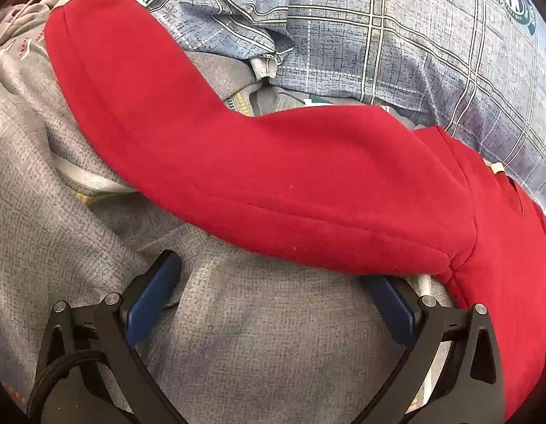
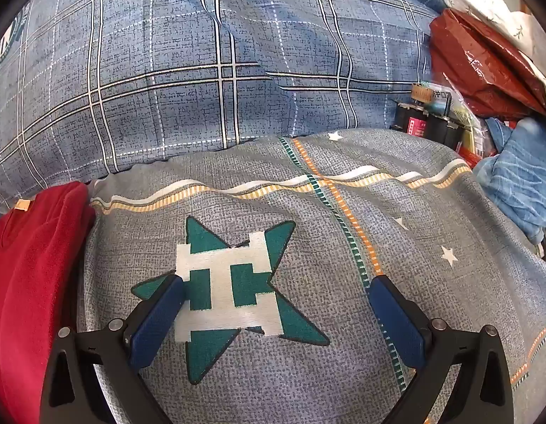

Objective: Fold small clothes

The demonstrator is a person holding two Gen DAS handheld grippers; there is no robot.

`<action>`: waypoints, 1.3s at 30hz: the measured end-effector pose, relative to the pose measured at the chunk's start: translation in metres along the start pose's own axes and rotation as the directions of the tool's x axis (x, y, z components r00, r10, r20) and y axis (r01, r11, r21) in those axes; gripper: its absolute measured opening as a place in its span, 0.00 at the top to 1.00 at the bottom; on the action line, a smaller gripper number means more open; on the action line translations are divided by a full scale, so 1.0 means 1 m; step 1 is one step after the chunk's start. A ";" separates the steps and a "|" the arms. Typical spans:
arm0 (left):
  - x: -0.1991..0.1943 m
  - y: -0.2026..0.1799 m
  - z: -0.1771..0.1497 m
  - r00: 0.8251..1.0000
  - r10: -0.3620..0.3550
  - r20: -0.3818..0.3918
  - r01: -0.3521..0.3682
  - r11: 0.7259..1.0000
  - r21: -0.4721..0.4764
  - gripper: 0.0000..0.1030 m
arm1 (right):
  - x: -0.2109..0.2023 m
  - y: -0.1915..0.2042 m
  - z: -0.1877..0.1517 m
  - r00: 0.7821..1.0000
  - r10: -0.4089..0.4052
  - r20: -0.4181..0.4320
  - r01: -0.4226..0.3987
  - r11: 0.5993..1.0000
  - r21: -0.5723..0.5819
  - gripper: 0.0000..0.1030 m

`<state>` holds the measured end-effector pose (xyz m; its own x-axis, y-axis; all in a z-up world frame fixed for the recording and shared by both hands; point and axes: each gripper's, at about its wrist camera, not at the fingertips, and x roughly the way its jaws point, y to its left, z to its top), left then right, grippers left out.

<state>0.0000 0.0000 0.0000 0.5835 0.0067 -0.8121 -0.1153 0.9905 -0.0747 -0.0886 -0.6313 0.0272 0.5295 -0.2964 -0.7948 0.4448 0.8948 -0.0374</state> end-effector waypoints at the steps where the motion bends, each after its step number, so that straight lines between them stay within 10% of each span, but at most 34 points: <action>1: 0.000 -0.001 0.000 1.000 0.015 0.002 -0.015 1.000 0.011 0.00 | 0.000 0.000 0.000 1.000 0.000 0.000 0.000 1.000 0.000 0.00; 23: -0.005 -0.003 -0.001 0.997 0.021 -0.078 -0.022 1.000 -0.019 0.01 | 0.000 0.000 0.000 1.000 0.000 0.001 0.000 1.000 0.000 0.00; 39: -0.102 -0.018 -0.018 0.998 -0.004 0.068 0.001 0.999 0.040 0.01 | -0.001 -0.001 0.001 1.000 0.000 0.001 0.000 1.000 0.000 0.00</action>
<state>-0.0720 -0.0215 0.0738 0.6376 0.0122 -0.7703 -0.0825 0.9952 -0.0526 -0.0888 -0.6319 0.0281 0.5301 -0.2970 -0.7942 0.4448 0.8948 -0.0378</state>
